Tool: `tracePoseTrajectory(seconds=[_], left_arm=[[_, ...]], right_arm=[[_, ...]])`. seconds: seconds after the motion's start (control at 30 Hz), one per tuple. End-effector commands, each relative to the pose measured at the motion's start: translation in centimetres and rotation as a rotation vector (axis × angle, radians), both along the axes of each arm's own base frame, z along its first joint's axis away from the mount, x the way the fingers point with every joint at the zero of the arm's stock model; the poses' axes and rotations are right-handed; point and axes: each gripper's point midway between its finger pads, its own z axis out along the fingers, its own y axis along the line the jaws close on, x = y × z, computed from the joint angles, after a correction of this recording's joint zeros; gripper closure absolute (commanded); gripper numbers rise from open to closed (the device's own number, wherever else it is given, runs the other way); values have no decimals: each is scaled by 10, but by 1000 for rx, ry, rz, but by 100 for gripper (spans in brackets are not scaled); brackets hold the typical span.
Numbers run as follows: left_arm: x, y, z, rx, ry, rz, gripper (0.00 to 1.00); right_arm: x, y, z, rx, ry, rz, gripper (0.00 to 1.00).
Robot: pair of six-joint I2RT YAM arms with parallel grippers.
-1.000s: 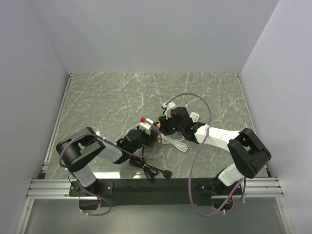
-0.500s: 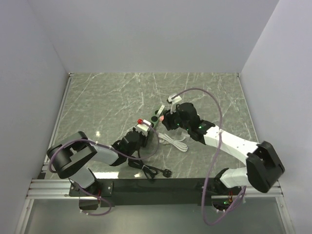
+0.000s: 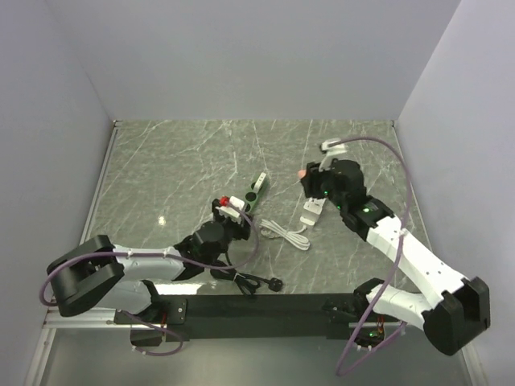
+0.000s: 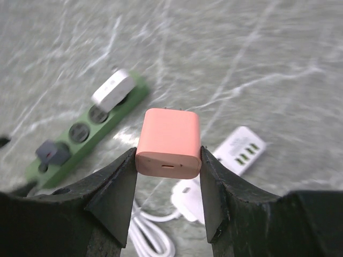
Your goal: Insert the plug
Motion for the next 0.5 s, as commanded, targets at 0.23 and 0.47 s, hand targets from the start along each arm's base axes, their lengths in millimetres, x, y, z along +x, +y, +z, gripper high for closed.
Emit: tracePoseTrajectory(seconds=[0.23,0.47], left_arm=[[-27,-137,6,19,-51,-257,15],[-17,-197,3,-14,-51,-320,1]], right_arm=[[-3,-69,16,55,-18,-246,100],[-11,-69,22,89,-43,-220,100]])
